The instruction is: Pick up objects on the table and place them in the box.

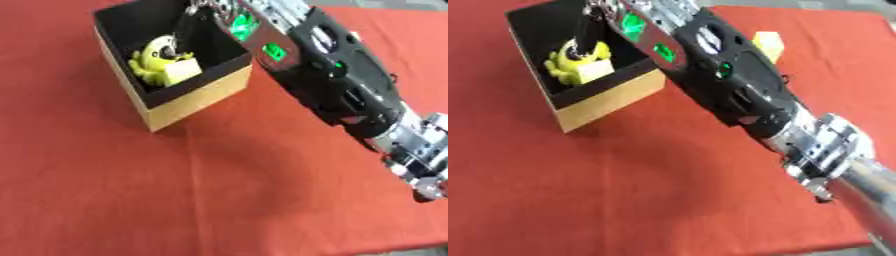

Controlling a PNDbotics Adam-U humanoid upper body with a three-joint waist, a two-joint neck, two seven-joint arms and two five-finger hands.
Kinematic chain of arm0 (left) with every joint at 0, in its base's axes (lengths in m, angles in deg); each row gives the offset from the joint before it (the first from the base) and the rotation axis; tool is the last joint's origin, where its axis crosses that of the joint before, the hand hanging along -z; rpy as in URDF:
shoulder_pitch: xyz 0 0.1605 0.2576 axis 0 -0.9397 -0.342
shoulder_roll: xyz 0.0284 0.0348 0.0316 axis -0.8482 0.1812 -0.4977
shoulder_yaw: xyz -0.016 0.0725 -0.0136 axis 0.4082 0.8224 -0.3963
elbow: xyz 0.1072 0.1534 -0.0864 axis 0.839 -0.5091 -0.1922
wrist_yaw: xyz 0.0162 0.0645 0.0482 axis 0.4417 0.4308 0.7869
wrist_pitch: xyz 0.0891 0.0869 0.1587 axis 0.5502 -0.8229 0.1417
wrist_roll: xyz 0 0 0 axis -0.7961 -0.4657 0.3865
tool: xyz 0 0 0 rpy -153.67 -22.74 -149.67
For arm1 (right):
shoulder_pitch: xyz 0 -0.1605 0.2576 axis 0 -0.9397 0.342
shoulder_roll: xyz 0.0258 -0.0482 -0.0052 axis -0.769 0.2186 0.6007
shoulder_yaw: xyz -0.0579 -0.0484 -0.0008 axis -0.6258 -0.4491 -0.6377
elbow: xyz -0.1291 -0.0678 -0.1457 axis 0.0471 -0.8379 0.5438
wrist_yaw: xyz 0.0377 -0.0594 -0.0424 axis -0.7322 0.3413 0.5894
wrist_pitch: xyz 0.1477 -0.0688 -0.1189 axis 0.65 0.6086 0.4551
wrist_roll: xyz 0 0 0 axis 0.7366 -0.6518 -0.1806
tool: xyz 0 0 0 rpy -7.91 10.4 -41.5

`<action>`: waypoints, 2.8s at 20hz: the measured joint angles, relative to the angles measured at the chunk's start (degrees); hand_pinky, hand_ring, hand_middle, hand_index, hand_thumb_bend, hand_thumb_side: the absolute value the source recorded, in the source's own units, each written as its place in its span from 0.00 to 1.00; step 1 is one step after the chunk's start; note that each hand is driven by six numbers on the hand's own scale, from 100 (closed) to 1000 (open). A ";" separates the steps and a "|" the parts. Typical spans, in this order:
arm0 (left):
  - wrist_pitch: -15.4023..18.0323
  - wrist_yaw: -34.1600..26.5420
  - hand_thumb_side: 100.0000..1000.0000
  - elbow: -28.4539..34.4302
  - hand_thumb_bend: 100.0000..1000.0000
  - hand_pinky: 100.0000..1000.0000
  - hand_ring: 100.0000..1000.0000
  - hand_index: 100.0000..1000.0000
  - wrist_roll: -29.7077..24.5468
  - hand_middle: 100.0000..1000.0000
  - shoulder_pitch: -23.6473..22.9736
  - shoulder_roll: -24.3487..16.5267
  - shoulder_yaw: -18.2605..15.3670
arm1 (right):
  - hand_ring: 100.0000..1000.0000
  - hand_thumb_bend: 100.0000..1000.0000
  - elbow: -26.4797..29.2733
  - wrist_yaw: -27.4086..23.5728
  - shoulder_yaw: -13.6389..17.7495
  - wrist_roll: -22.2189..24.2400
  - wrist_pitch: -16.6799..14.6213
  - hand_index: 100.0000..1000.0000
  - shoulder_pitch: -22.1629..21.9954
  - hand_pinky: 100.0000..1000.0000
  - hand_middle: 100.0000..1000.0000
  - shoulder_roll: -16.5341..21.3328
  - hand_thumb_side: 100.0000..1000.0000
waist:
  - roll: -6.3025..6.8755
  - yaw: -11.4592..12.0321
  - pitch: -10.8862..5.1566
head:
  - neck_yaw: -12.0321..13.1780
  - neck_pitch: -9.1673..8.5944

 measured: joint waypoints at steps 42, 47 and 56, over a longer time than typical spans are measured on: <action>1.12 1.32 0.52 0.00 0.00 0.41 0.55 0.53 1.90 0.65 0.03 -0.23 -1.08 | 0.98 0.50 19.18 -15.34 21.75 -2.97 2.97 0.95 -39.67 0.92 0.87 39.56 0.06 | 3.05 -2.50 2.06 | 5.63 -1.32; 1.12 1.47 0.52 0.00 0.00 0.41 0.55 0.53 1.88 0.65 0.04 -0.60 -1.08 | 0.98 0.48 15.72 -14.26 21.78 -2.95 2.95 0.95 -38.67 0.92 0.87 39.56 0.04 | 2.98 -2.49 2.39 | 5.82 -2.07; 1.21 1.53 0.52 0.00 0.00 0.40 0.55 0.52 1.72 0.65 0.05 -0.61 -1.08 | 0.97 0.35 11.03 -13.79 21.73 -2.87 2.87 0.96 -36.42 0.92 0.87 39.53 0.00 | 3.09 -2.42 3.09 | 5.71 -2.66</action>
